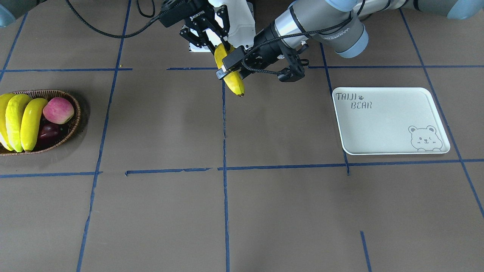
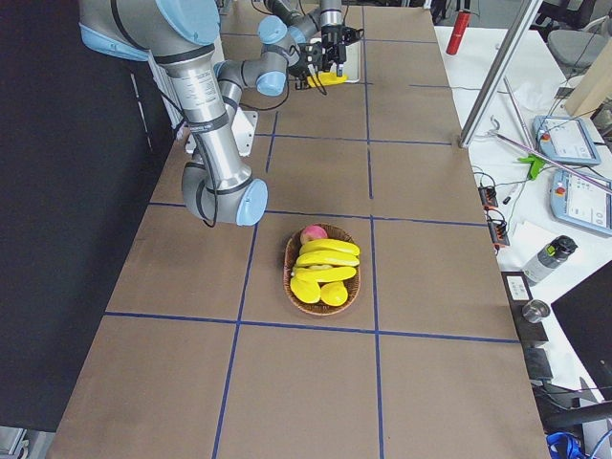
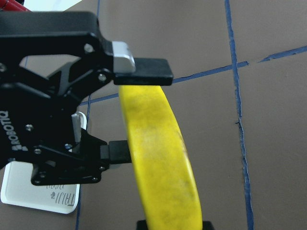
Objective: Transfer all bananas from basket to plate
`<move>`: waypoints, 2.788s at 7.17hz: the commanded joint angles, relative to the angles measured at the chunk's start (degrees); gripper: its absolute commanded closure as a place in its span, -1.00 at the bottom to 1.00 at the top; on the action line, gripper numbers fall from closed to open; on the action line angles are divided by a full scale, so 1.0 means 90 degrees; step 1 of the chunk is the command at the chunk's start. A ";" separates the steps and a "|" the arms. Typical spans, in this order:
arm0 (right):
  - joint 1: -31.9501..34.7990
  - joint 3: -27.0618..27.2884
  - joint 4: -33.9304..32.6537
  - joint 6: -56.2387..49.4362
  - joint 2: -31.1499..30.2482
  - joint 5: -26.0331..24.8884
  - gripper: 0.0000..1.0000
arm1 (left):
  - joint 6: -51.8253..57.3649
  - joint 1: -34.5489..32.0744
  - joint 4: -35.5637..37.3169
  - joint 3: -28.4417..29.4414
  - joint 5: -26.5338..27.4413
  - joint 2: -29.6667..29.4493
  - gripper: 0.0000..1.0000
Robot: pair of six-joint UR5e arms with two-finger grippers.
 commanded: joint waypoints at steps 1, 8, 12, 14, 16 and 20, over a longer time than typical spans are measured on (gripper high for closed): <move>0.0000 0.0004 0.0000 0.0001 0.0008 -0.0001 0.97 | 0.0003 0.0082 -0.0005 -0.0019 0.0059 -0.0014 -0.07; -0.0049 0.0277 -0.0010 0.0176 -0.0022 0.0058 -1.00 | 0.0100 -0.0268 0.0540 -0.0068 -0.0009 0.0054 1.00; 0.0097 0.0726 -0.0078 0.0157 -0.0381 0.0156 -1.00 | 0.3344 -0.0951 0.2953 -0.0389 -0.0087 0.1219 1.00; 0.0194 0.0902 -0.0098 0.0147 -0.0646 0.0156 -1.00 | 0.5032 -0.1594 0.2944 -0.0517 -0.0058 0.2684 1.00; 0.0448 0.0912 -0.0467 0.0108 -0.0725 0.0165 -1.00 | 0.6860 -0.2395 0.2983 0.0065 -0.0087 0.3236 1.00; 0.0653 0.0903 -0.0761 0.0089 -0.0725 0.0175 -1.00 | 0.7591 -0.2428 0.2769 0.0772 -0.0068 0.3843 1.00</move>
